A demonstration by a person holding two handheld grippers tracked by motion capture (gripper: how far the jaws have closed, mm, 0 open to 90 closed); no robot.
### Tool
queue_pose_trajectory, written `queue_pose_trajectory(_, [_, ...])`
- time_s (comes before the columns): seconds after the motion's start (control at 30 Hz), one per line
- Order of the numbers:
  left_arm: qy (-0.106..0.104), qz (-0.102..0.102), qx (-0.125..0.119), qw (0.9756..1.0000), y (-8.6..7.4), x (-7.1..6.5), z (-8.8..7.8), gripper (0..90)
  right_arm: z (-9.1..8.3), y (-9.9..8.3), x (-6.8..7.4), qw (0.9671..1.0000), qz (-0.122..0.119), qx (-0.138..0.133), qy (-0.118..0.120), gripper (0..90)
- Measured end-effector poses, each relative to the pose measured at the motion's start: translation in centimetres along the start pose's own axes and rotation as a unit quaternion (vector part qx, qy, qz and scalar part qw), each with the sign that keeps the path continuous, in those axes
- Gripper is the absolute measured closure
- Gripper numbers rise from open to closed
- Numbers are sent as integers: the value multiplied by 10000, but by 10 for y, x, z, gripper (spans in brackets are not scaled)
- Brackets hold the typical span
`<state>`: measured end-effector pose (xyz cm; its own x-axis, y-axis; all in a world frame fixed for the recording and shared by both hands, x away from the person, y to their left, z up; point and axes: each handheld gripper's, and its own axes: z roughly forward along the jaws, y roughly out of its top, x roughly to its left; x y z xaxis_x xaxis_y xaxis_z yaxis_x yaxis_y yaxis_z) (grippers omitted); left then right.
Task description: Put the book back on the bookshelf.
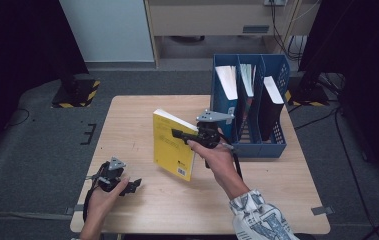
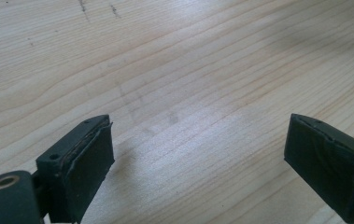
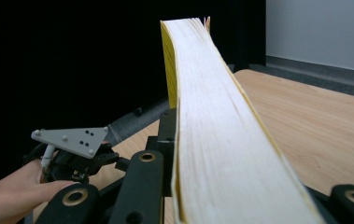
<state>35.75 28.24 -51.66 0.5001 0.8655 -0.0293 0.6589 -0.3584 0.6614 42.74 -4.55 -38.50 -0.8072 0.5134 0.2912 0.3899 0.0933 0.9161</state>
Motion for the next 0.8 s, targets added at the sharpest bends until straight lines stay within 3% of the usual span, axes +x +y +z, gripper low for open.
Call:
queue_pose_trajectory(0.1, [0, -18, 11, 10000, 0, 1, 0, 77, -12, 5, -6, 9998, 152, -113, -57, 750])
queue_pose_trajectory(0.37, [65, -73, 22, 9999, -2, 3, 0, 73, -25, 13, -13, 9993, 215, -122, -271, 750])
queue_pose_trajectory(0.8, [184, -74, 58, 9998, -4, 5, 1, 73, -51, 17, -21, 9981, 403, -216, -409, 750])
